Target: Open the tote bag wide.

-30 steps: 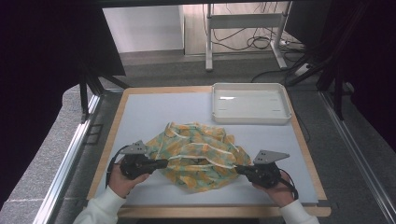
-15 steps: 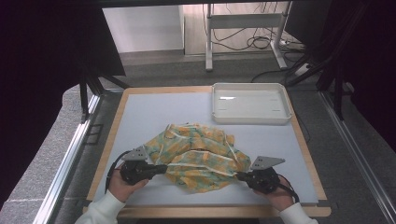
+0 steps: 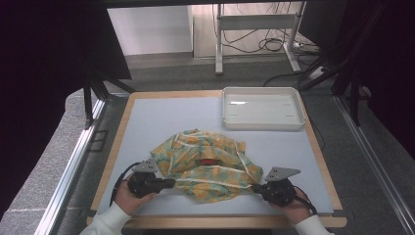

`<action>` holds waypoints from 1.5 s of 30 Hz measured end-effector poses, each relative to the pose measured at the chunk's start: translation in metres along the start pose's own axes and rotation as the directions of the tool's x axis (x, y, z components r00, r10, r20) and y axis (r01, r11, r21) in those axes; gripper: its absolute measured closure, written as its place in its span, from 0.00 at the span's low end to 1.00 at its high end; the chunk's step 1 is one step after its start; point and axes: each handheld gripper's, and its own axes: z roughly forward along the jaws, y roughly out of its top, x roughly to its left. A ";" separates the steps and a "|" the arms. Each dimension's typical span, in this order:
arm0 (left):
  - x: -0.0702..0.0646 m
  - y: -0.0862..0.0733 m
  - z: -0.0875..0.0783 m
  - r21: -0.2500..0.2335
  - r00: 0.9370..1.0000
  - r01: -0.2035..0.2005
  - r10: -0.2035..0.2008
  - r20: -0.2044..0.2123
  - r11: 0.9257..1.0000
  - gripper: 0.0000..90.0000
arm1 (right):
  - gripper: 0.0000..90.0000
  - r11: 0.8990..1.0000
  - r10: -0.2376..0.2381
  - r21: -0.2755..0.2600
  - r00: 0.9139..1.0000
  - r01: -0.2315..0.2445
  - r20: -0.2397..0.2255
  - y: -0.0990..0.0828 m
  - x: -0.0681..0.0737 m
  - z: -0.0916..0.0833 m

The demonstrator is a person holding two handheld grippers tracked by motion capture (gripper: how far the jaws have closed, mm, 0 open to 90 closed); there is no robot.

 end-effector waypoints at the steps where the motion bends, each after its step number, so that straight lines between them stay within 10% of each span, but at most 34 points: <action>1: 0.000 -0.001 0.001 0.006 1.000 0.001 -0.001 0.000 1.000 1.00 | 0.99 1.000 0.001 0.014 1.000 -0.001 -0.001 -0.001 0.000 0.001; 14: 0.005 -0.005 0.016 0.074 1.000 0.017 -0.016 -0.015 0.997 1.00 | 0.98 0.999 0.003 0.035 1.000 -0.003 -0.004 -0.004 -0.002 0.005; 18: 0.005 -0.005 0.016 0.072 1.000 -0.005 0.004 0.004 0.997 0.90 | 0.80 1.000 -0.008 0.021 1.000 0.008 -0.011 -0.002 0.000 0.005; 27: -0.008 0.001 -0.007 -0.047 0.997 -0.063 0.060 -0.054 0.997 0.47 | 0.45 0.992 -0.028 -0.121 0.999 0.031 0.027 0.008 0.010 -0.012; 45: -0.002 0.004 -0.025 -0.161 0.990 0.016 -0.038 -0.135 0.987 0.46 | 0.35 0.983 0.066 -0.181 0.981 -0.032 0.184 0.018 0.003 -0.029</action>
